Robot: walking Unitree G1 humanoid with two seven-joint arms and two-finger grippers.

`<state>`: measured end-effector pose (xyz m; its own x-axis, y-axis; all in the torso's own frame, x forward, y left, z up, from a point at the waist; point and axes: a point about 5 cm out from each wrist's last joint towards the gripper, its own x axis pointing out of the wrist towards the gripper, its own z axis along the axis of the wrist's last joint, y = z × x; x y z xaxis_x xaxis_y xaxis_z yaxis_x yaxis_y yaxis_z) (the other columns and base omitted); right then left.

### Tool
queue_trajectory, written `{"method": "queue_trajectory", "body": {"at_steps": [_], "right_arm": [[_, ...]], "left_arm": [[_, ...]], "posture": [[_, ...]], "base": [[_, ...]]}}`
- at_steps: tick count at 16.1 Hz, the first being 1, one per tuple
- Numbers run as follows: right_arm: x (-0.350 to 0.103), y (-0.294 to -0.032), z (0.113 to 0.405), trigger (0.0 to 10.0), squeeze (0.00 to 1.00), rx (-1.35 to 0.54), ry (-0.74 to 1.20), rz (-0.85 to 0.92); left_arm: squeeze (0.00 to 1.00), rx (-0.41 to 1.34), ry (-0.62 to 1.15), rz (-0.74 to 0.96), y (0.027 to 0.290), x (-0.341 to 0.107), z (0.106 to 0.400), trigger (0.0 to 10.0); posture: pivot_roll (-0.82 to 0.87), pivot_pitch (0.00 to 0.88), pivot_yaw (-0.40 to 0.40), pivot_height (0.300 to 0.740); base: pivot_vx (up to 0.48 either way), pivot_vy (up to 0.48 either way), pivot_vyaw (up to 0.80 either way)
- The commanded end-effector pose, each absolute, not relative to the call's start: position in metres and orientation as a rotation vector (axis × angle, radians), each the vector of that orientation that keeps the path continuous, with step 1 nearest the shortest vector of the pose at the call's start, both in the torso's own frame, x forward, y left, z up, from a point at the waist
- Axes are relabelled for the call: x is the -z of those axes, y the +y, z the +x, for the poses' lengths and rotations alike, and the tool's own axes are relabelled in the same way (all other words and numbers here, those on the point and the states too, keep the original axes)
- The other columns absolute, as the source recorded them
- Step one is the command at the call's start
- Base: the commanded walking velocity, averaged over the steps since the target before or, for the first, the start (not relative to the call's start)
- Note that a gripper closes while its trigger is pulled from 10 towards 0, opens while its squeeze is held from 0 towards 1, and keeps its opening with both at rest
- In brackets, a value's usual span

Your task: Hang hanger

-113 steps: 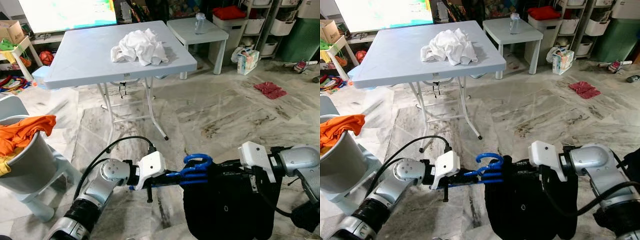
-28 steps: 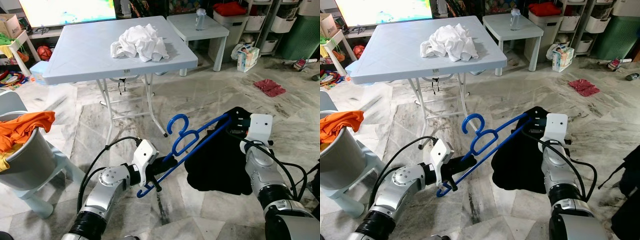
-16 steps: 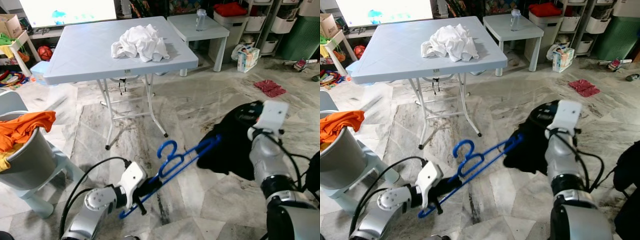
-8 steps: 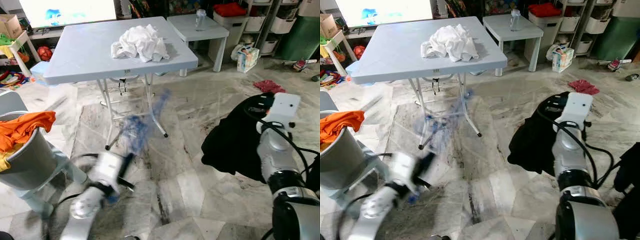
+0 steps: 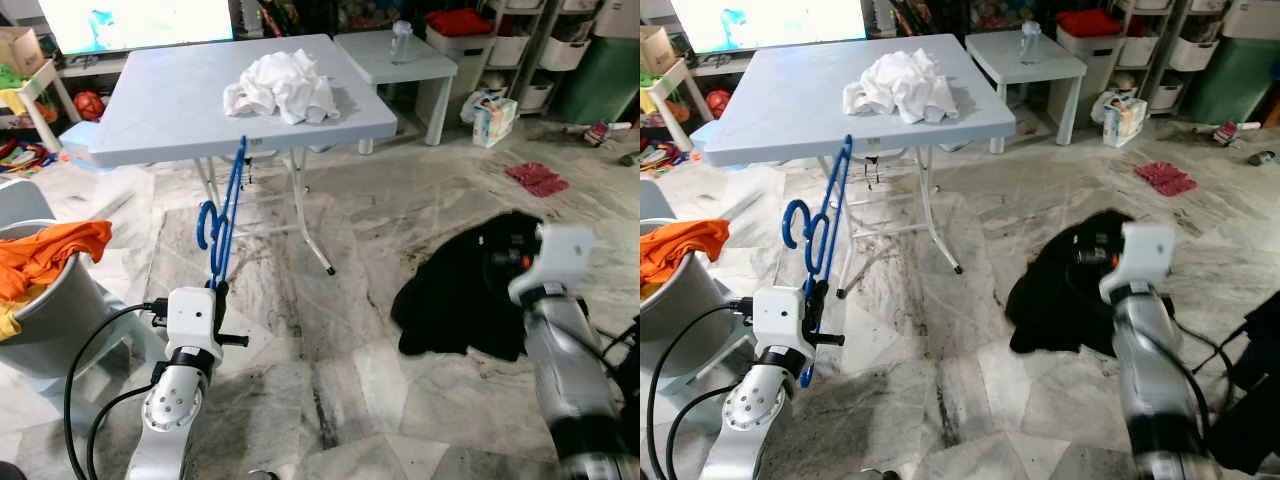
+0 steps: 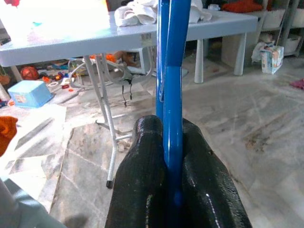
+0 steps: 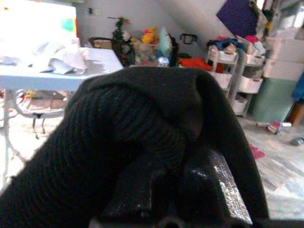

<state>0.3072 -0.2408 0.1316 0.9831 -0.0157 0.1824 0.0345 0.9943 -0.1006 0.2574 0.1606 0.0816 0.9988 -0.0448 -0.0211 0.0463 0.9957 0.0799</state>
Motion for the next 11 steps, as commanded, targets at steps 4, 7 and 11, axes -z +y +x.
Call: {"method": "queue_trajectory", "body": {"at_steps": [4,7,11], "right_arm": [[-0.138,-0.229,0.277,0.0,0.0,-0.08,-0.201,-0.06],[-0.13,-0.21,0.249,0.0,0.0,-0.191,-0.159,-0.056],[-0.14,-0.205,0.256,0.0,0.0,-0.192,-0.177,-0.073]], "left_arm": [[0.0,0.007,-0.009,0.065,0.162,-0.091,0.257,10.0],[0.0,-0.019,0.026,0.05,0.17,-0.087,0.246,10.0],[0.0,0.032,0.034,0.031,0.165,-0.086,0.244,10.0]], "posture": [[-0.01,0.0,0.029,0.74],[-0.01,0.0,0.022,0.74],[0.0,0.0,0.017,0.74]], "base": [[0.0,0.0,0.0],[0.0,0.0,0.0],[0.0,0.0,0.0]]}}
